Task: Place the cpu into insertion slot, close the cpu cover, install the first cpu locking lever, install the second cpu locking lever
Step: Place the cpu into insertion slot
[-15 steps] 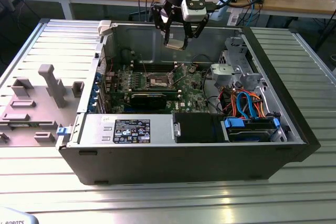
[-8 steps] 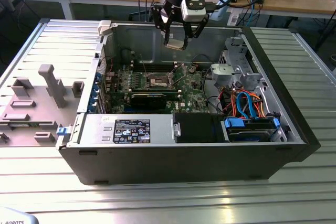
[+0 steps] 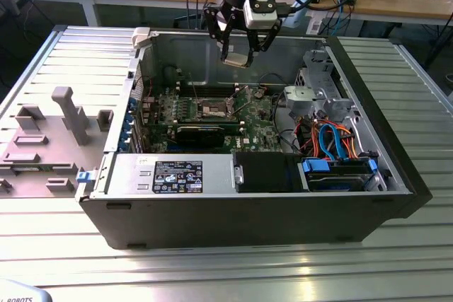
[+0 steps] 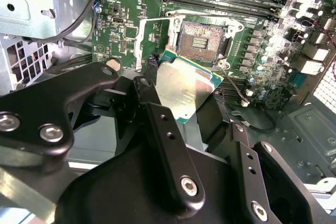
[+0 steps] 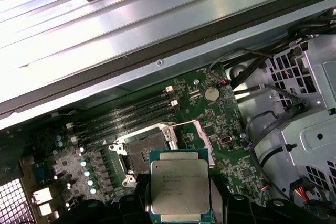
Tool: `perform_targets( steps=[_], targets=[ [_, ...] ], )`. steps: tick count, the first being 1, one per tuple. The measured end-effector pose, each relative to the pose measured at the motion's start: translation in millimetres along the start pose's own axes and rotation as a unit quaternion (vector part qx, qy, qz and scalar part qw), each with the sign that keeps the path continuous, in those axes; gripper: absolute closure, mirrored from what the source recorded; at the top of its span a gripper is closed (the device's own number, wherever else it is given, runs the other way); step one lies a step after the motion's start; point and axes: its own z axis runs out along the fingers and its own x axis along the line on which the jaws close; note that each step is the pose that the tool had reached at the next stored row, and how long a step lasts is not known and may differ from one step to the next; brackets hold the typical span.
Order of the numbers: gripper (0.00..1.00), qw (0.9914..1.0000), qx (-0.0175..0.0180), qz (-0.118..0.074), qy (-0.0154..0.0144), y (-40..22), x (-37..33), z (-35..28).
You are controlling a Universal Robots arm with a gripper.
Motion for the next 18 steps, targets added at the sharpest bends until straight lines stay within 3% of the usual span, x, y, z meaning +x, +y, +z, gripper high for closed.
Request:
perform_targets(
  steps=[18],
  targets=[
    [0.46,0.99976,-0.0005,0.022,-0.0003,0.0,0.0,0.7]
  ],
)
